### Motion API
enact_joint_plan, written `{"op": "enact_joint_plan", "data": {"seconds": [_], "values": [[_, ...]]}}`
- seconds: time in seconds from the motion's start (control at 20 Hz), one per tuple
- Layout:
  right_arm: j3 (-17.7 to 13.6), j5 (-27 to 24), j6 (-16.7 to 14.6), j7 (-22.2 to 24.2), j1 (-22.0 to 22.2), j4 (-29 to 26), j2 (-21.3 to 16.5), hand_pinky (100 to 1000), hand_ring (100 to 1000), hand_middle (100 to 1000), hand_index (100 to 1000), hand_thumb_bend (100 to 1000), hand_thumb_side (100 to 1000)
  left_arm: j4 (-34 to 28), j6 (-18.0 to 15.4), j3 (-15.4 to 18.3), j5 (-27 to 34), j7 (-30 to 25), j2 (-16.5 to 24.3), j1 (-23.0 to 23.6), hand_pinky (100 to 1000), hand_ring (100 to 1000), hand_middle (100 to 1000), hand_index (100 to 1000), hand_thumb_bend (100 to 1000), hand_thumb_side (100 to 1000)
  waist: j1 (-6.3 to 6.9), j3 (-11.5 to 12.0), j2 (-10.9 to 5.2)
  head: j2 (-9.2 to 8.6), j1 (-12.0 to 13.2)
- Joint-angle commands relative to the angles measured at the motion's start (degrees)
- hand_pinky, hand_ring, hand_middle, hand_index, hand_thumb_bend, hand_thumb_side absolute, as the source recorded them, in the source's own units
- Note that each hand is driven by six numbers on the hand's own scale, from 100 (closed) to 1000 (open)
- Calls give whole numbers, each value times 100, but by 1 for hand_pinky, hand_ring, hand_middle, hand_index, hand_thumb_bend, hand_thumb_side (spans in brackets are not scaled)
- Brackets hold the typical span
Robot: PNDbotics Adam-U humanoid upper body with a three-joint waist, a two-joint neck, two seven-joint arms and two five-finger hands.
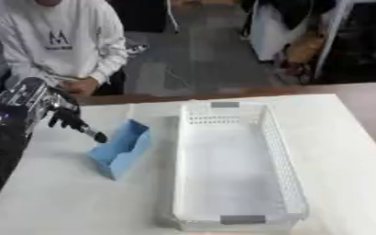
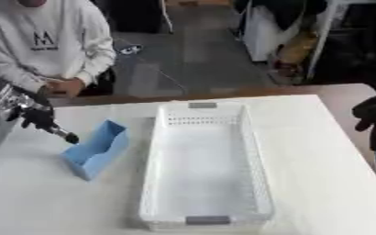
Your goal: Pick up objects on the table and place them in the box.
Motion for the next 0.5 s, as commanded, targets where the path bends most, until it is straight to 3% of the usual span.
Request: {"op": "enact_joint_plan", "data": {"seconds": [0.05,0.5], "values": [[-10,-22,-9,51,-27,-89,-172,134,433,579,663,100,748,56,-327,49,-64,-240,23,-199,257,535,634,763,1000,1000,-15,-7,-81,-101,-19],[19,-63,-15,133,-77,-89,-179,135,434,579,663,100,749,387,-695,-109,-244,-240,-291,-363,255,527,610,743,1000,1000,-9,-61,-90,-175,61]]}}
